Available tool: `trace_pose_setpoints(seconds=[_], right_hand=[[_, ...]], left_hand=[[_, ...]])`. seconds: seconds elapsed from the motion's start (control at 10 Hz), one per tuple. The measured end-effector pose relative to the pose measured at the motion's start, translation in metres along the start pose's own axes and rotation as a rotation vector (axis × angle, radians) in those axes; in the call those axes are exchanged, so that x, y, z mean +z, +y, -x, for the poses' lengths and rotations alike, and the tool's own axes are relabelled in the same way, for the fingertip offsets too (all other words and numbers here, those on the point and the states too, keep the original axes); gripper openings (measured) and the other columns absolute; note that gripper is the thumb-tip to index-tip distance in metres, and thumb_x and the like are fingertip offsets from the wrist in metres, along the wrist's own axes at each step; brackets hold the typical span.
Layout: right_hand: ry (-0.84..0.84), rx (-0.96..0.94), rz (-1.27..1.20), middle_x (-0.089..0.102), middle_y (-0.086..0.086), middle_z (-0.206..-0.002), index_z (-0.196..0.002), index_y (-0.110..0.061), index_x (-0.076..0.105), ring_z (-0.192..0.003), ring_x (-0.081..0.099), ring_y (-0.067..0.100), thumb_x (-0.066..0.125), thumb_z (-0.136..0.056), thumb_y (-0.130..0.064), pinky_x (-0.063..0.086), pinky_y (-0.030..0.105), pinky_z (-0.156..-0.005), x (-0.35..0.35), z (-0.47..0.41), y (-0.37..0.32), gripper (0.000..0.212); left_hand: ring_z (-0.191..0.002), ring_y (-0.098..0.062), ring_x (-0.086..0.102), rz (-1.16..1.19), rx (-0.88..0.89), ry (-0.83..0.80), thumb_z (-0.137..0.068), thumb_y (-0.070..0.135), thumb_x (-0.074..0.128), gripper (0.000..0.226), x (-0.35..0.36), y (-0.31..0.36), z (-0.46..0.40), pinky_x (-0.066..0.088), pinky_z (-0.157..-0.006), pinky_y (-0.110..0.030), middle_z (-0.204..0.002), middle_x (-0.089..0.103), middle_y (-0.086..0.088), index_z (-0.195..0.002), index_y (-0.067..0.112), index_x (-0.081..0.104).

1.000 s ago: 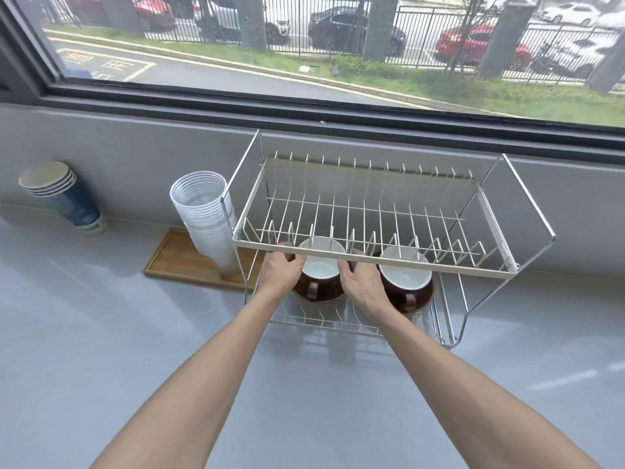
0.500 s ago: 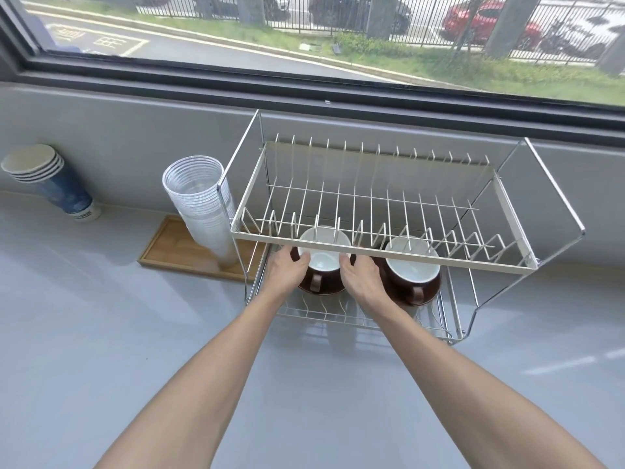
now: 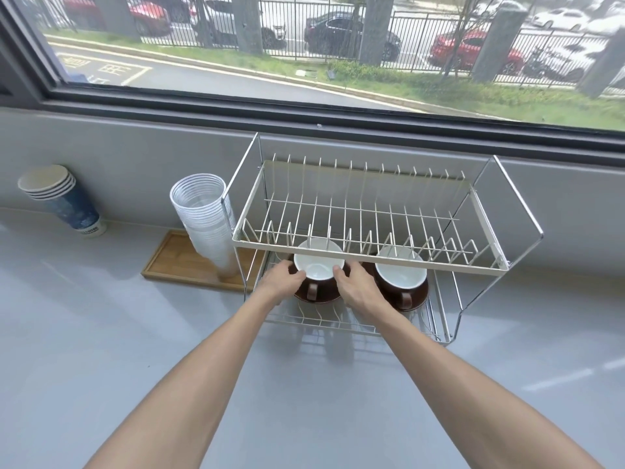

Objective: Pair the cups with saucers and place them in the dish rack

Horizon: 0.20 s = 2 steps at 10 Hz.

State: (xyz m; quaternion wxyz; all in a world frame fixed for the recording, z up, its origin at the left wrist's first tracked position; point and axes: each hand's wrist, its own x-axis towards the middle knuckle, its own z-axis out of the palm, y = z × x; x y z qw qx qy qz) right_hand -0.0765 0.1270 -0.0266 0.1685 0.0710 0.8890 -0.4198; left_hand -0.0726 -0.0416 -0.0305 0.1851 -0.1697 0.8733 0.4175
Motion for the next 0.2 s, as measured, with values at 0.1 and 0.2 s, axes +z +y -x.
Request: trace_pose_setpoints(seconds=[0.1,0.2], right_hand=[[-0.088,0.026,0.088,0.062,0.015,-0.133,-0.139,-0.009,0.051,-0.118,0.062,0.038,0.043,-0.102,-0.040,0.054,0.048,-0.099,-0.013,0.012,-0.008,0.049],[-0.116,0.012,0.197,0.063,0.014,-0.111,-0.121,-0.010,0.062,-0.107,0.067,0.038,0.042,-0.102,-0.038,0.055,0.041,-0.092,-0.026,0.033,-0.018,0.040]], left_hand=[[-0.125,-0.030,0.054,-0.190,0.004,-0.063,-0.095,0.041,0.049,0.054,-0.011,0.000,0.009,0.054,-0.094,-0.040,-0.144,0.053,-0.006,-0.144,0.018,0.048],[-0.124,-0.027,0.056,-0.313,0.074,-0.086,-0.096,0.039,0.049,0.045,-0.017,0.007,0.025,0.048,-0.093,-0.033,-0.141,0.057,-0.004,-0.135,0.020,0.057]])
